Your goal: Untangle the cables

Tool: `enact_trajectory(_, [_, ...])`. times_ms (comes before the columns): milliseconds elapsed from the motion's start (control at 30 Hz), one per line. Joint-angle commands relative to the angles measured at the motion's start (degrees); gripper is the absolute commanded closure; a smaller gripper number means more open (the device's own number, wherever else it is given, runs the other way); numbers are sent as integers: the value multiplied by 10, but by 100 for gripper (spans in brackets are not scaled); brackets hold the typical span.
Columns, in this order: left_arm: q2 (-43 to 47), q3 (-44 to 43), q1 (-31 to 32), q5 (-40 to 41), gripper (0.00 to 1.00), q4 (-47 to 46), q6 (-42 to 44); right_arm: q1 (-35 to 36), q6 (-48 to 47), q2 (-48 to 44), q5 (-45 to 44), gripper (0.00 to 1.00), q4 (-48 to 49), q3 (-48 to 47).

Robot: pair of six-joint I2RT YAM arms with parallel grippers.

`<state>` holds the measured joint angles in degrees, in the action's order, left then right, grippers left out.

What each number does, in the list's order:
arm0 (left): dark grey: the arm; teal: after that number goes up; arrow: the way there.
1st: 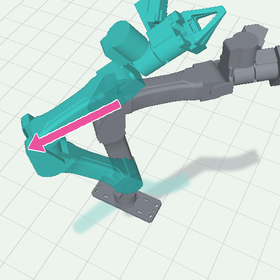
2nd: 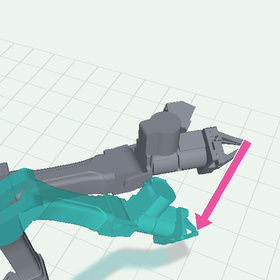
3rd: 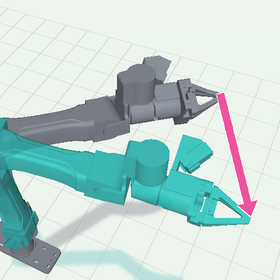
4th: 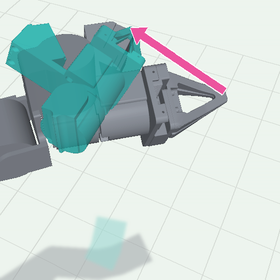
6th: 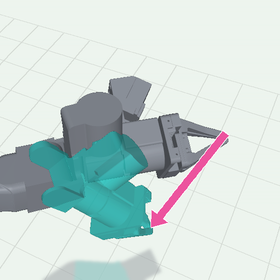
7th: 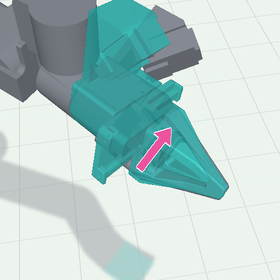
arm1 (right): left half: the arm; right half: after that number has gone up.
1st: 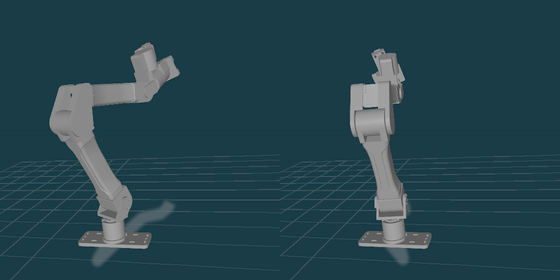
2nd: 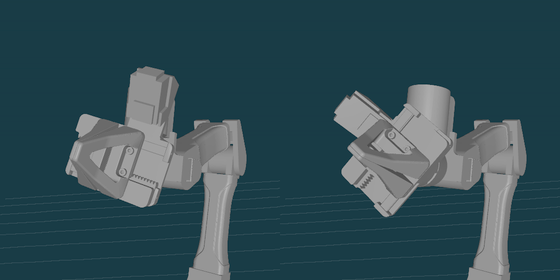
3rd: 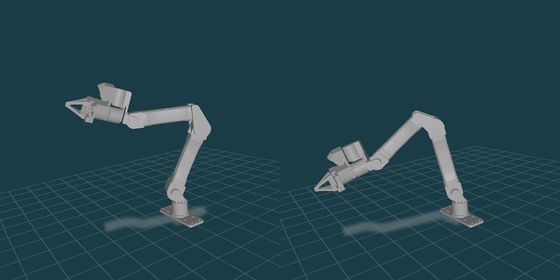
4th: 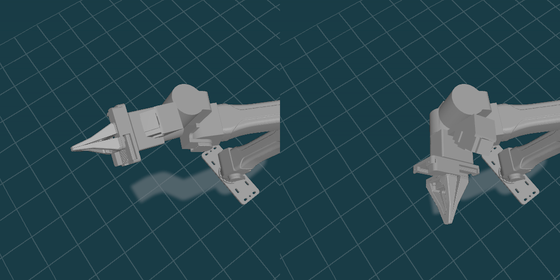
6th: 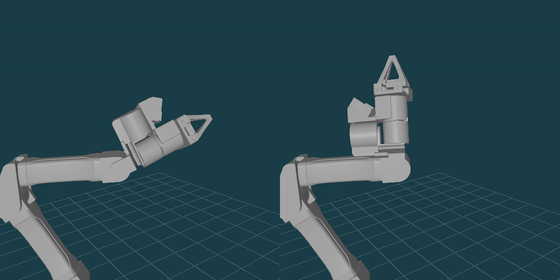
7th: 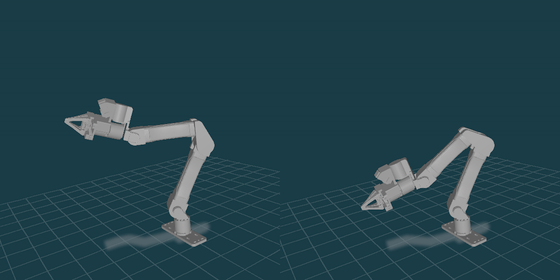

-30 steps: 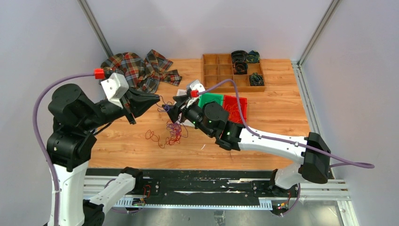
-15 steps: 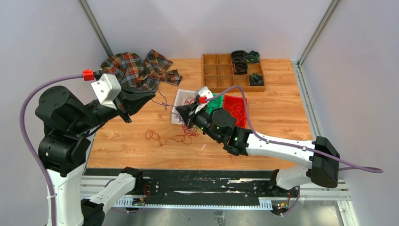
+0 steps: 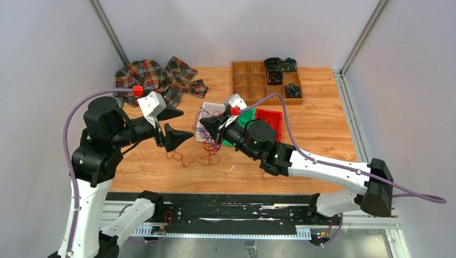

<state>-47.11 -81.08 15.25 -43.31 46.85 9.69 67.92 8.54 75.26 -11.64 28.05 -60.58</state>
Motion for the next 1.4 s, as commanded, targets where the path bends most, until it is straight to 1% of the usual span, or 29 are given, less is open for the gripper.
enact_trajectory(0, [-17, -15, 3, -71, 20, -9, 0, 11, -5, 4, 32, 99, -25, -39])
enact_trajectory(67, [-29, -21, 3, -81, 21, -9, 11, 13, -8, 9, 54, 100, -30, -44])
enact_trajectory(133, [-39, -29, 3, -81, 22, -8, 40, 15, -11, 17, 84, 99, -40, -55])
enact_trajectory(333, [-70, -93, 5, -66, 29, 91, 239, 19, -23, 22, 149, 99, -73, -73])
enact_trajectory(433, [-61, -86, 22, -36, 30, 128, 346, 22, -28, 27, 171, 99, -91, -85])
enact_trajectory(533, [-43, -71, 48, -8, 32, 151, 404, 23, -29, 36, 187, 99, -107, -98])
enact_trajectory(600, [-34, -63, 77, 19, 34, 158, 425, 24, -29, 43, 194, 99, -115, -106])
enact_trajectory(667, [-30, -62, 93, 42, 41, 158, 442, 24, -28, 51, 201, 99, -120, -113])
enact_trajectory(800, [-25, -60, 95, 50, 52, 157, 471, 26, -25, 67, 208, 99, -127, -132])
enact_trajectory(867, [-22, -59, 95, 60, 62, 158, 487, 27, -25, 72, 211, 99, -127, -137])
enact_trajectory(900, [-22, -59, 96, 66, 65, 157, 492, 28, -24, 74, 211, 99, -127, -139])
enact_trajectory(1133, [0, -24, 95, 73, 71, 158, 492, 29, -22, 87, 222, 99, -140, -159])
enact_trajectory(1200, [9, -12, 96, 75, 74, 158, 501, 29, -21, 88, 222, 99, -142, -162])
enact_trajectory(1233, [11, -7, 97, 79, 77, 157, 510, 29, -21, 89, 220, 99, -144, -162])
enact_trajectory(1267, [11, -4, 97, 84, 82, 157, 518, 29, -19, 89, 217, 98, -145, -161])
enact_trajectory(1300, [10, -5, 97, 88, 88, 157, 525, 28, -15, 90, 212, 94, -145, -160])
enact_trajectory(1333, [7, -9, 96, 91, 95, 156, 529, 27, -12, 91, 205, 87, -143, -156])
enact_trajectory(1367, [4, -15, 97, 95, 99, 155, 531, 25, -8, 91, 196, 82, -137, -151])
